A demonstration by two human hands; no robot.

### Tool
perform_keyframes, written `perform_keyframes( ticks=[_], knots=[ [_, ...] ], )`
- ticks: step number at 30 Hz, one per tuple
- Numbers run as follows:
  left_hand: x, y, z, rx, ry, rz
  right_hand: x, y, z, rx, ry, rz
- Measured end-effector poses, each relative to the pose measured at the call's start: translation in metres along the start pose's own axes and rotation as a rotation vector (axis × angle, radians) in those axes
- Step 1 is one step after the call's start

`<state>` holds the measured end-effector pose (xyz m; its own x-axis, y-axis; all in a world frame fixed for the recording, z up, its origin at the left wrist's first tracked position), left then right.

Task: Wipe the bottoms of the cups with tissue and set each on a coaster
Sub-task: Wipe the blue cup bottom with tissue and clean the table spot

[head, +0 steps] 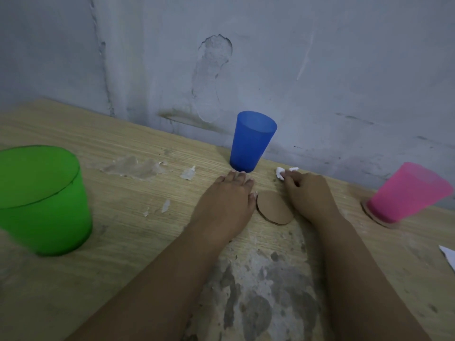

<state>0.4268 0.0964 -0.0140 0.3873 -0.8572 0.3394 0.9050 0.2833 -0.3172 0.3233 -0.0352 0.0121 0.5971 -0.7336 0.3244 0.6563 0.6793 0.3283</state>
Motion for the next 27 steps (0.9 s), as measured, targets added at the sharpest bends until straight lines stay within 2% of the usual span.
perform_keyframes(
  ticks=[3, 6, 8, 12, 15, 17, 19, 22, 24, 27],
  knots=[
    [0.0, 0.0, 0.0, 0.007, -0.003, -0.005, -0.003, 0.009, -0.003, 0.061, 0.068, 0.062],
    [0.001, 0.0, -0.001, 0.004, -0.004, -0.003, -0.003, 0.001, 0.005, 0.14, -0.011, 0.007],
    [0.001, 0.001, -0.001, -0.001, -0.002, 0.0, -0.001, -0.003, 0.006, 0.094, -0.054, -0.049],
    [0.0, 0.0, -0.001, -0.005, -0.007, -0.002, -0.003, 0.007, -0.002, 0.083, 0.047, 0.026],
    [-0.001, 0.0, 0.0, 0.001, -0.011, -0.007, -0.005, 0.002, 0.004, 0.197, -0.001, -0.021],
    [-0.001, 0.0, 0.001, -0.012, -0.013, -0.007, -0.002, -0.003, 0.005, 0.132, -0.032, -0.053],
    [-0.001, 0.0, 0.001, -0.016, -0.017, -0.01, -0.001, 0.0, 0.001, 0.036, 0.019, -0.016],
    [-0.001, 0.0, 0.001, -0.015, -0.017, -0.008, -0.004, 0.003, 0.002, 0.108, 0.061, 0.011],
    [-0.001, 0.001, 0.001, -0.015, -0.017, -0.005, -0.003, -0.004, 0.007, 0.147, 0.025, -0.027],
    [-0.001, 0.0, 0.0, -0.005, -0.014, -0.009, 0.003, -0.011, 0.006, 0.049, 0.038, -0.05]
  ],
)
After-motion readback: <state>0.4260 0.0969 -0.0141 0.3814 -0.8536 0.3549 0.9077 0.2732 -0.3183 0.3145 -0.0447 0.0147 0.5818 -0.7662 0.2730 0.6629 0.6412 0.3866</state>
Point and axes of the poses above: each hand's wrist, its own x-axis towards the middle knuckle, its own z-axis out of the back of the hand, y = z × x, the point moved 5 cm from there along x, towards the middle knuckle, and after that the axes turned 4 degrees about -y, right-handed, at the moved point
